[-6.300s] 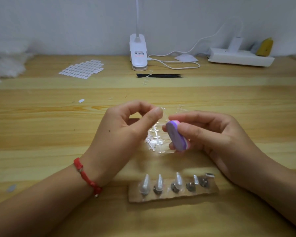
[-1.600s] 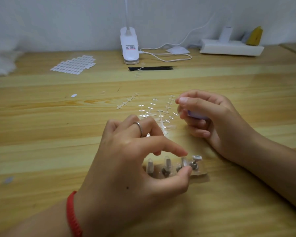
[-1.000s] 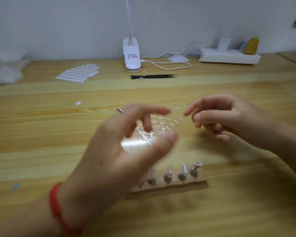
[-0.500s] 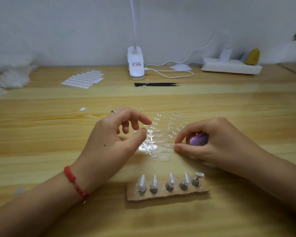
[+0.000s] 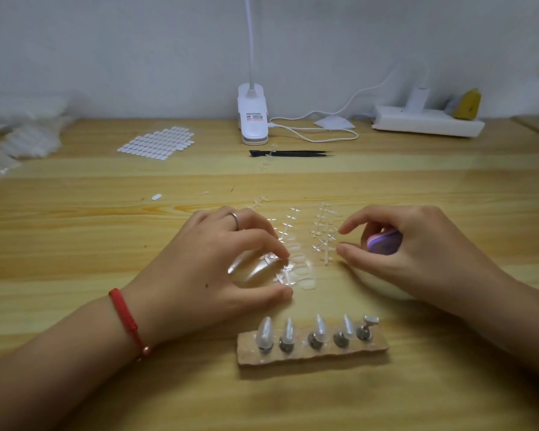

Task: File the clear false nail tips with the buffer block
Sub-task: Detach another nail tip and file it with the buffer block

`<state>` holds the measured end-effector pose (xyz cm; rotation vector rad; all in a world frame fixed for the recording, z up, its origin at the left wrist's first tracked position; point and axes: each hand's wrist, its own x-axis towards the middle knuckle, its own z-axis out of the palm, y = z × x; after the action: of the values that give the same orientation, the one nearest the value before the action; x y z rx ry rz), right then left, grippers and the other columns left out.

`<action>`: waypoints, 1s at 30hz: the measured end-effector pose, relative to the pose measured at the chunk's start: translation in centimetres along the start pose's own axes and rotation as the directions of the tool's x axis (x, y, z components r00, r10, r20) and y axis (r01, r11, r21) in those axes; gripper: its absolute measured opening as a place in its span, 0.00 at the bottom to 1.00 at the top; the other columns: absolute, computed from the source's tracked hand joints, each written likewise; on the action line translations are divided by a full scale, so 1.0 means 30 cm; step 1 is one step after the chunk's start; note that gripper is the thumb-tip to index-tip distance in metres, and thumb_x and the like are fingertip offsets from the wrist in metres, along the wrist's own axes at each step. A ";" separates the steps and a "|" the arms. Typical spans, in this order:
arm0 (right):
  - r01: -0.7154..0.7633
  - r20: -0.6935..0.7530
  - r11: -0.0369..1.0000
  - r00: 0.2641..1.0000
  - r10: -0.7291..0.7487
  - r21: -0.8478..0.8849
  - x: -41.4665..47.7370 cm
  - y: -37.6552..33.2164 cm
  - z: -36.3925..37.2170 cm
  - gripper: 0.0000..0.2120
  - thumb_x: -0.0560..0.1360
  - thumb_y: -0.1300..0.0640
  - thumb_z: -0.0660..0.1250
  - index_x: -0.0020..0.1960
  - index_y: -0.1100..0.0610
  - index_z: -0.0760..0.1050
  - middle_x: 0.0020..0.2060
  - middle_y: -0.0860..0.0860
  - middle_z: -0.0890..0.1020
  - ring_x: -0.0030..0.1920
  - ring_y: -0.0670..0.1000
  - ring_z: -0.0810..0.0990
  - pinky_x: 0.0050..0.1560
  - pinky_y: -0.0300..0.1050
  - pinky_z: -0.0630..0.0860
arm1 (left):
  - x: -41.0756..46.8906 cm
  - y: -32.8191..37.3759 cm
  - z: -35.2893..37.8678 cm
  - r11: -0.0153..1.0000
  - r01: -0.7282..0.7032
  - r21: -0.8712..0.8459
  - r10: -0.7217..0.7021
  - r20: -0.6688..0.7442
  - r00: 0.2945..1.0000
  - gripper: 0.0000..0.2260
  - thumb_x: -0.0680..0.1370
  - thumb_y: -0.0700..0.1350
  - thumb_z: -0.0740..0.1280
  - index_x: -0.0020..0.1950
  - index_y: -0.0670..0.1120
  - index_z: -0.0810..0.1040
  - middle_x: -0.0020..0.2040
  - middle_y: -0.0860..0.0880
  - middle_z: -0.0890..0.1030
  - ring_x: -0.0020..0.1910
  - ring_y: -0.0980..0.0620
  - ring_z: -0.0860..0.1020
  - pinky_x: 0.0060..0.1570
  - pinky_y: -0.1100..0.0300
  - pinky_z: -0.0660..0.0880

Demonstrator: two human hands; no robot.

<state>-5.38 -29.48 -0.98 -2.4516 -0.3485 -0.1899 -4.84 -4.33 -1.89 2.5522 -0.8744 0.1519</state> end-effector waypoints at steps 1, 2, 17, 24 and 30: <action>0.005 -0.012 1.000 1.000 -0.005 0.010 0.000 -0.001 -0.001 0.11 0.65 0.39 0.69 0.44 0.42 0.81 0.31 0.44 0.80 0.35 0.44 0.78 0.41 0.46 0.77 | 0.002 0.002 0.002 1.000 -0.009 0.025 0.009 -0.009 1.000 0.17 0.70 0.69 0.62 0.51 0.63 0.79 0.53 0.65 0.75 0.57 0.63 0.72 0.59 0.62 0.61; 0.005 -0.022 1.000 1.000 -0.004 0.021 0.000 -0.001 -0.002 0.10 0.65 0.39 0.69 0.44 0.42 0.81 0.31 0.44 0.80 0.35 0.44 0.78 0.40 0.45 0.76 | 0.002 0.004 0.005 0.999 -0.019 0.051 0.020 -0.019 1.000 0.16 0.70 0.69 0.61 0.51 0.63 0.79 0.52 0.65 0.75 0.56 0.63 0.72 0.59 0.61 0.61; -0.056 0.084 0.998 0.995 0.057 -0.017 0.002 -0.007 -0.006 0.08 0.63 0.40 0.70 0.41 0.37 0.81 0.33 0.39 0.81 0.35 0.41 0.78 0.41 0.48 0.78 | 0.002 0.004 0.013 0.987 0.033 0.156 -0.016 -0.111 0.994 0.19 0.71 0.68 0.59 0.53 0.59 0.78 0.49 0.59 0.75 0.52 0.55 0.73 0.53 0.56 0.65; -0.100 0.122 0.975 0.990 0.077 0.201 0.005 0.003 0.001 0.04 0.65 0.49 0.77 0.38 0.43 0.83 0.29 0.48 0.81 0.28 0.41 0.75 0.32 0.34 0.72 | 0.004 0.000 0.016 0.998 0.022 0.063 -0.011 -0.167 0.986 0.15 0.72 0.62 0.62 0.54 0.58 0.78 0.50 0.59 0.75 0.52 0.55 0.74 0.54 0.53 0.68; -0.131 0.003 0.989 0.991 0.131 0.066 0.015 0.018 -0.011 0.11 0.60 0.39 0.73 0.39 0.43 0.82 0.31 0.46 0.81 0.30 0.44 0.77 0.38 0.45 0.77 | 0.009 -0.025 0.009 0.996 -0.029 -0.088 0.020 -0.101 0.995 0.15 0.73 0.54 0.65 0.58 0.56 0.77 0.58 0.62 0.76 0.61 0.60 0.73 0.61 0.51 0.69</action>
<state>-4.81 -30.01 -0.95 -2.3991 -0.1888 -0.1220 -4.19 -4.08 -2.36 2.4302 -0.8552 0.2402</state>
